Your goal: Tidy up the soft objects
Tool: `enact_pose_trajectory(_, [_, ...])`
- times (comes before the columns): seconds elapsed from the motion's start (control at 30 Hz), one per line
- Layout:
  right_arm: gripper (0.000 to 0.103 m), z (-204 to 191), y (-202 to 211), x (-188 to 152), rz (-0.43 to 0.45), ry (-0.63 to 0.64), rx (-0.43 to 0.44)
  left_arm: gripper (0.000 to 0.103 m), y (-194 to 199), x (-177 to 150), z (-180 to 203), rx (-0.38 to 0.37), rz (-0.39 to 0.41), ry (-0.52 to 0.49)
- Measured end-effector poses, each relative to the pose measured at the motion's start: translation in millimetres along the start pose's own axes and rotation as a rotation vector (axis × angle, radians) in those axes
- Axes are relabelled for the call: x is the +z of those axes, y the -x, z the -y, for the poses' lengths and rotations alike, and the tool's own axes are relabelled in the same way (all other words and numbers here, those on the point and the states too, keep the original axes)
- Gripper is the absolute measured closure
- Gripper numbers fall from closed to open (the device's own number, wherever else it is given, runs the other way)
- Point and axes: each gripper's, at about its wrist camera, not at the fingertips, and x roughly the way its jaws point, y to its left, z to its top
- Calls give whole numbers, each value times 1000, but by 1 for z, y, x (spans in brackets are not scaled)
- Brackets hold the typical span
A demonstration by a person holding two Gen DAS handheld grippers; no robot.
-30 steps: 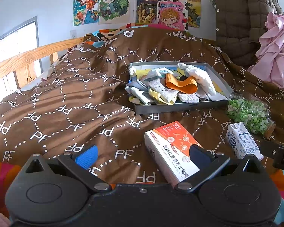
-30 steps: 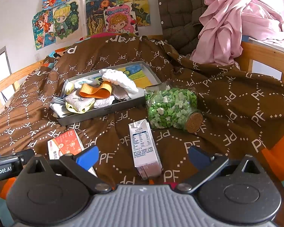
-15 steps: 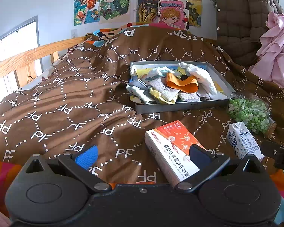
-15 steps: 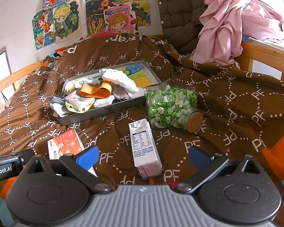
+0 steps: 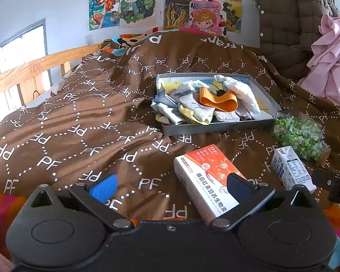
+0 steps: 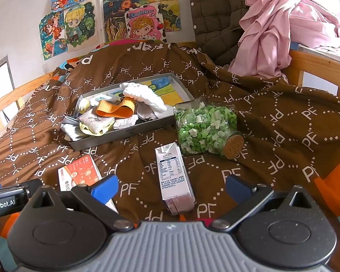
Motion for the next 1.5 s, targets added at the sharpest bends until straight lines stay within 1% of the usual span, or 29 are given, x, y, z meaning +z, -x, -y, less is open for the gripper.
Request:
enact_pose_trajectory(0.87, [0, -2, 0, -2, -11, -13, -4, 1, -3, -3, -3, 10, -21, 3])
enact_pose_trajectory(1.5, [0, -2, -1, -1, -26, -8, 4, 1, -3, -2, -3, 2, -39, -3])
